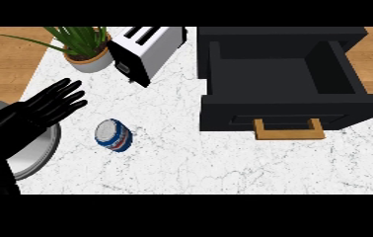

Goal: Pick up the can, place it into the drawer and close the drawer

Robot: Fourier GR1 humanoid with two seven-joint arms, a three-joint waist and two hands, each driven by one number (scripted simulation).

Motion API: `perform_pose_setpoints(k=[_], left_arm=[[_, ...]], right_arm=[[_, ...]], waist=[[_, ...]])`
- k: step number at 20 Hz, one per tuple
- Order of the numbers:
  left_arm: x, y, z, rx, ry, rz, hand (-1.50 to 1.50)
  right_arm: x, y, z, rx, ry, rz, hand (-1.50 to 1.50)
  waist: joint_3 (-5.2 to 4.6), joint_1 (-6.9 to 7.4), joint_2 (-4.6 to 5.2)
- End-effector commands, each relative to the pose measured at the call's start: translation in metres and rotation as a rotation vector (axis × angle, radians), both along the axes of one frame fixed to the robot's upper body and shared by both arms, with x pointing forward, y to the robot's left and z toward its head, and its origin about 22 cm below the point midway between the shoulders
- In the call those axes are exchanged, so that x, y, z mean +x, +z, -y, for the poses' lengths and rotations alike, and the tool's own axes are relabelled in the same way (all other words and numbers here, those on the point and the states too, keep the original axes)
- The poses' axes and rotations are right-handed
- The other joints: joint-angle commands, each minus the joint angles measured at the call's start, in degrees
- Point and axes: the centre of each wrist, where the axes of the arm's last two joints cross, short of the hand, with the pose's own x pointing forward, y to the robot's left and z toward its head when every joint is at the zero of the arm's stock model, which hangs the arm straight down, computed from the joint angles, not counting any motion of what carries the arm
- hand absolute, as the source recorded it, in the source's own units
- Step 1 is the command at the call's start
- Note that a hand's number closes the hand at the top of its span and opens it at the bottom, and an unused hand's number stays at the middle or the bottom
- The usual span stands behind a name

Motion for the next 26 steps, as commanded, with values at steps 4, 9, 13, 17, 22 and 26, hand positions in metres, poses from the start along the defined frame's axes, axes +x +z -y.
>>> perform_pose_setpoints(k=[4,9,13,17,22,26], left_arm=[[0.007,-0.027,0.024,0.024,0.001,-0.005,-1.5],[0.015,-0.078,0.019,0.068,0.031,-0.025,-1.5],[0.017,-0.079,0.009,0.077,0.079,-0.031,-1.5],[0.005,-0.104,0.009,0.086,0.11,-0.02,-1.5],[0.028,-0.125,0.006,0.116,0.134,0.012,-1.5],[0.025,-0.147,-0.016,0.117,0.162,-0.045,-1.5]], right_arm=[[0.013,-0.002,0.013,0.01,0.008,0.005,-1.5],[-0.005,0.001,0.006,-0.016,-0.001,0.001,-1.5],[-0.01,0.003,0.003,-0.005,-0.005,0.008,-1.5],[-0.008,0.0,0.004,0.005,0.01,0.0,-1.5],[0.001,0.011,0.014,-0.014,0.006,0.004,-1.5],[-0.01,0.007,0.006,-0.014,0.018,-0.004,-1.5]], waist=[[0.0,0.24,0.03],[-0.04,-0.16,0.1],[-0.02,0.06,0.03],[-0.01,0.19,0.02],[-0.05,-0.09,0.16],[-0.05,-0.24,0.16]])
